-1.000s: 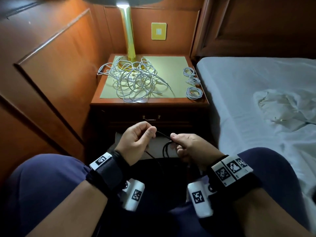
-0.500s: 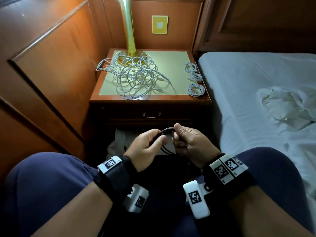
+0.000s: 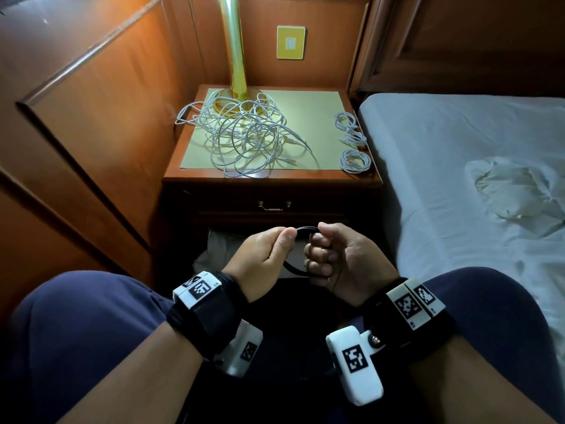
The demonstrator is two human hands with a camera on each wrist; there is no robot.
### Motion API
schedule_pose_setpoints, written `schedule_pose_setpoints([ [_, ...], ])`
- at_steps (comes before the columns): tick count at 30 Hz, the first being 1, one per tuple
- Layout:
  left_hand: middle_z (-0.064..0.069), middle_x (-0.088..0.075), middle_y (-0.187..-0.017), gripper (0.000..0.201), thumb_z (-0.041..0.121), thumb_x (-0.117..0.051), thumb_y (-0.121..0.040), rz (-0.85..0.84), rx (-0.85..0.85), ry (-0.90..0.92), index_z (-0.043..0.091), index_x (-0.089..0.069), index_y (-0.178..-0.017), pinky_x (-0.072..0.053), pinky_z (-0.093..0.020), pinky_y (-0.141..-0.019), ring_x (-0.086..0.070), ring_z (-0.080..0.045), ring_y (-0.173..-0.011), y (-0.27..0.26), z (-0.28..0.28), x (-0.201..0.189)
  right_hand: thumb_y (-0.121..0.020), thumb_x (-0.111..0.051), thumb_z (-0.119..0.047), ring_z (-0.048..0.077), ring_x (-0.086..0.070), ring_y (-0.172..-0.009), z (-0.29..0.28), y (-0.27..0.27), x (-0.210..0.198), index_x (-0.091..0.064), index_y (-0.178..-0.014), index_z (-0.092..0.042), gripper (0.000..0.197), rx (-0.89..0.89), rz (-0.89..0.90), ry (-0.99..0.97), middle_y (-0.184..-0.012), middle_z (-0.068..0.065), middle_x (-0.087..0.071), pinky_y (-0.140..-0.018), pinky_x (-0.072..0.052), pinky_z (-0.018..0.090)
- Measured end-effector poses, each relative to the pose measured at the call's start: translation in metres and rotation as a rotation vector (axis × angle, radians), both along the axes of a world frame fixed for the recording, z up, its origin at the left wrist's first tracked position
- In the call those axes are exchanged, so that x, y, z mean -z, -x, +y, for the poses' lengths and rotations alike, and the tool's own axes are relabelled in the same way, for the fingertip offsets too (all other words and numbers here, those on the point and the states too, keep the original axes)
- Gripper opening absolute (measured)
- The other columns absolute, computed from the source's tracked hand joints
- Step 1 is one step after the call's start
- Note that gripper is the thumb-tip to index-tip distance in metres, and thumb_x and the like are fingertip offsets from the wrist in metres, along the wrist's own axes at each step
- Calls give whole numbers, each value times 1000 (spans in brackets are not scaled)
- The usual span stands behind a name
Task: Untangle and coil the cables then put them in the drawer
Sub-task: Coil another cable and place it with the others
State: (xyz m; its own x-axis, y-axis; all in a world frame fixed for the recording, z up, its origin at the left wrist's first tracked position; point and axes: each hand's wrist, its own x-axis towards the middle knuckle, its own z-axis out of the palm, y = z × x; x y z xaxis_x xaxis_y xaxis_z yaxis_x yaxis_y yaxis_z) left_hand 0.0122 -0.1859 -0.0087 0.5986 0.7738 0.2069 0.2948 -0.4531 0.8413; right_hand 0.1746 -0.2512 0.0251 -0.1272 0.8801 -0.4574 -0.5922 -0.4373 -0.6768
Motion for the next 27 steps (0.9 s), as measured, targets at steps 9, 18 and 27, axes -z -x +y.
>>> schedule_pose_setpoints([
  [9, 18, -49, -53, 27, 28, -54, -102, -10, -71, 149, 18, -64, -79, -32, -14, -50, -41, 0, -48, 16, 16, 4, -101, -42, -39, 9, -22, -41, 5, -15, 0, -34, -57, -26, 46, 234, 41, -18, -50, -8, -22, -43, -21, 22],
  [18, 6, -72, -76, 8, 23, -70, -90, 217, -540, -108, 21, -77, -85, -51, -25, -77, -67, -13, -75, 52, 41, -4, -105, -34, -41, 9, -29, -48, -6, -44, -4, -37, -68, -24, 42, 446, -75, -107, -59, -8, -30, -54, -23, 27],
  [27, 12, -68, -83, 14, 4, -71, -87, 54, 94, -231, 16, -77, -90, -49, -12, -74, -65, -1, -79, 5, -17, -4, -106, -44, -23, 13, -58, -59, -10, -19, 8, -59, -74, -7, 39, 360, -996, -406, -68, 4, -68, -59, -47, 24],
])
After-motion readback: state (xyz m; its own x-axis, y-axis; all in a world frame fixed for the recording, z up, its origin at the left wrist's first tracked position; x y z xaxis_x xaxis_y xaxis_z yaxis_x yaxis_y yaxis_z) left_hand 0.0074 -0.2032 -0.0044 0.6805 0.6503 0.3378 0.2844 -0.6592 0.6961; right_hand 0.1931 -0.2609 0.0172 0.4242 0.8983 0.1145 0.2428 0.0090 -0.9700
